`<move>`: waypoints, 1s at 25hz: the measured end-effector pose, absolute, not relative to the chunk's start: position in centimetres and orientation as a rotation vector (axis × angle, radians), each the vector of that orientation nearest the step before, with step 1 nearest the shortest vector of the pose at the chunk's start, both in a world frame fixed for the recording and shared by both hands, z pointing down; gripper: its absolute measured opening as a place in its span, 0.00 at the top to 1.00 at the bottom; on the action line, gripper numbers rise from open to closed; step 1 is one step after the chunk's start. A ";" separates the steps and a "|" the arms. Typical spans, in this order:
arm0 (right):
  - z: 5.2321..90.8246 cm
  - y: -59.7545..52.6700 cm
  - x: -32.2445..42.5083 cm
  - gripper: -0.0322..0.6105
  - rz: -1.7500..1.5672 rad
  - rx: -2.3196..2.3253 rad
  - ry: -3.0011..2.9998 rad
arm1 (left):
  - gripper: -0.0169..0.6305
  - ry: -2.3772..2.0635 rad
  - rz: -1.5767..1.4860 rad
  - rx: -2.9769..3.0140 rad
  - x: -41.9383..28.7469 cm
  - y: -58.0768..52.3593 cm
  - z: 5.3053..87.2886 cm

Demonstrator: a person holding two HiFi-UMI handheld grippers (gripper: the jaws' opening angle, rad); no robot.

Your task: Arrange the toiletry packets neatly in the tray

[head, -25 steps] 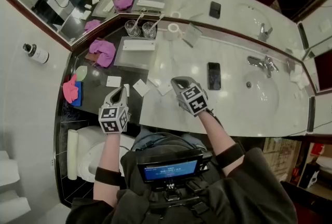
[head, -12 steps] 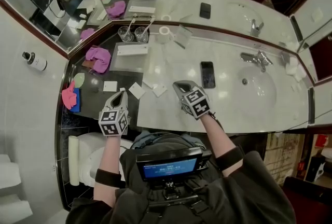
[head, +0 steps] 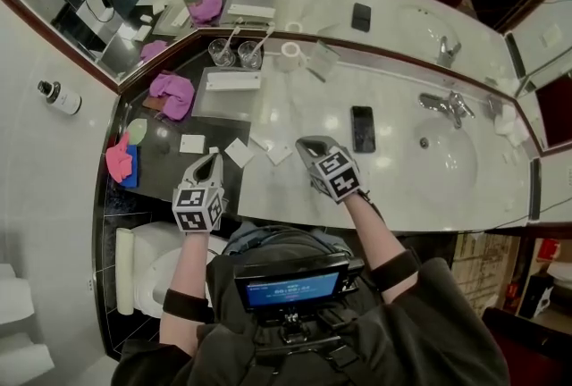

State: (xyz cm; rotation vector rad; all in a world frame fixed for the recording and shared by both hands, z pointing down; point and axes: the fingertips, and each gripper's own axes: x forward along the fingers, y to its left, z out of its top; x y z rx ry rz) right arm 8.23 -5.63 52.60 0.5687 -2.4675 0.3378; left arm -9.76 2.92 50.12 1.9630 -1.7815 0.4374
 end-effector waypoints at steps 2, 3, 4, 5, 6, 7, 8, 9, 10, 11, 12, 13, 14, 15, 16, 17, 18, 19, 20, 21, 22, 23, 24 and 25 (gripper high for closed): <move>52.8 -5.9 7.5 0.93 0.332 0.555 -2.465 | 0.97 -1.779 0.436 1.957 -10.2 2.9 50.4; 52.9 -6.1 7.1 0.93 0.329 0.548 -2.462 | 0.97 -1.777 0.437 1.954 -10.5 2.8 50.6; 53.0 -6.3 6.7 0.93 0.323 0.542 -2.459 | 0.97 -1.773 0.438 1.953 -10.8 2.7 50.8; 53.1 -6.5 6.2 0.93 0.314 0.535 -2.454 | 0.97 -1.768 0.440 1.952 -11.0 2.6 50.9; 53.1 -6.8 5.8 0.91 0.299 0.527 -2.448 | 0.97 -1.763 0.440 1.952 -11.2 2.3 51.0; 53.2 -7.2 5.3 0.91 0.280 0.517 -2.441 | 0.97 -1.757 0.440 1.952 -11.4 2.1 51.2; 53.2 -7.6 4.7 0.91 0.260 0.505 -2.434 | 0.97 -1.750 0.439 1.953 -11.7 1.8 51.3; 53.3 -8.0 4.1 0.91 0.241 0.494 -2.428 | 0.97 -1.741 0.440 1.954 -12.0 1.5 51.5; 53.4 -8.5 3.5 0.91 0.223 0.484 -2.421 | 0.97 -1.731 0.441 1.957 -12.3 1.2 51.7; 53.5 -9.1 2.9 0.90 0.207 0.475 -2.414 | 0.97 -1.721 0.443 1.960 -12.5 0.9 51.9; 53.6 -9.7 2.2 0.87 0.191 0.467 -2.405 | 0.97 -1.711 0.446 1.964 -12.8 0.5 52.2; 53.8 -10.5 1.6 0.86 0.174 0.459 -2.395 | 0.97 -1.702 0.450 1.968 -13.1 0.0 52.4; 54.0 -11.3 0.9 0.84 0.157 0.453 -2.383 | 0.97 -1.696 0.454 1.973 -13.5 -0.7 52.5; 54.2 -12.3 0.2 0.83 0.141 0.448 -2.370 | 0.97 -1.690 0.457 1.978 -14.0 -1.4 52.6; 54.5 -13.2 -0.6 0.78 0.128 0.443 -2.359 | 0.97 -1.685 0.459 1.984 -14.4 -2.1 52.6; 54.8 -14.1 -1.4 0.75 0.115 0.436 -2.348 | 0.97 -1.681 0.461 1.991 -14.9 -2.8 52.6; 55.1 -15.0 -2.3 0.73 0.100 0.428 -2.336 | 0.97 -1.678 0.462 1.998 -15.3 -3.5 52.6; 55.5 -15.8 -3.1 0.72 0.083 0.417 -2.324 | 0.97 -1.676 0.463 2.005 -15.7 -4.1 52.6; 55.9 -16.6 -3.8 0.70 0.064 0.406 -2.312 | 0.97 -1.675 0.462 2.012 -16.0 -4.6 52.6; 56.3 -17.3 -4.6 0.69 0.046 0.395 -2.301 | 0.97 -1.674 0.460 2.018 -16.4 -5.2 52.6; 56.8 -18.2 -5.2 0.68 0.031 0.385 -2.290 | 0.97 -1.672 0.458 2.024 -16.7 -5.7 52.7; 57.2 -19.0 -5.9 0.68 0.019 0.378 -2.279 | 0.97 -1.670 0.455 2.029 -16.9 -6.2 52.8; 57.7 -20.0 -6.5 0.68 0.011 0.375 -2.270 | 0.97 -1.668 0.454 2.033 -17.1 -6.7 53.0; 58.1 -21.0 -7.0 0.68 0.007 0.374 -2.261 | 0.97 -1.666 0.452 2.035 -17.4 -7.1 53.2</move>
